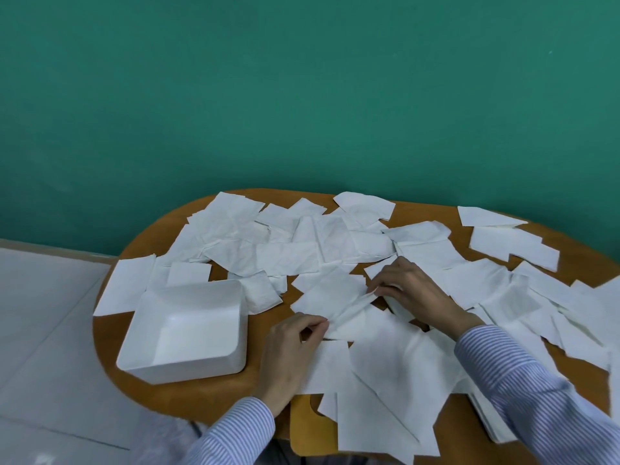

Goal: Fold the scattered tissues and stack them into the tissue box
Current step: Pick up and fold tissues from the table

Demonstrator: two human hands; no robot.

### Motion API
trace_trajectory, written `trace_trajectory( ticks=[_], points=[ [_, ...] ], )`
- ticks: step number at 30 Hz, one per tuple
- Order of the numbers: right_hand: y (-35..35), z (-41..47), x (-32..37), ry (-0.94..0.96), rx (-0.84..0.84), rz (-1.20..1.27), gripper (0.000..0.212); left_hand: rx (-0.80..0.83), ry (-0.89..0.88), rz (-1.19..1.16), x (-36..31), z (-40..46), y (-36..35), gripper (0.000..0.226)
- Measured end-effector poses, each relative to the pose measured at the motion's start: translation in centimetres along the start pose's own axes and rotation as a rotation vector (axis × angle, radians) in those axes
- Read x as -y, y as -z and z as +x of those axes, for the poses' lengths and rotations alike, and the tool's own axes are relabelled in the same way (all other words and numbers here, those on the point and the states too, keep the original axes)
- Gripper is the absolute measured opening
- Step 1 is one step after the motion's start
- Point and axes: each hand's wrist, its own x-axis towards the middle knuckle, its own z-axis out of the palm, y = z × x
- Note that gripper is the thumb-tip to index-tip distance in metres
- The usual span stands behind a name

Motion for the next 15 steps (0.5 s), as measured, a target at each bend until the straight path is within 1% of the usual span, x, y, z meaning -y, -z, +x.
trace_trajectory(
  ticks=[4,10,12,15],
  points=[
    [-0.3,2.9,0.4,-0.014,0.008,0.027,0.012,-0.067,0.100,0.016,0.6,1.4,0.6,0.010],
    [-2.1,7.0,1.0,-0.030,0.087,0.046,0.013,-0.113,0.253,0.030,1.7,2.2,0.4,0.009],
    [-2.7,7.6,1.1,-0.022,0.100,0.050,0.018,-0.124,0.259,0.011,1.6,2.0,0.4,0.013],
    [-3.0,7.5,0.7,-0.013,0.063,0.063,0.022,-0.098,0.191,0.017,1.7,1.9,0.2,0.024]
  ],
)
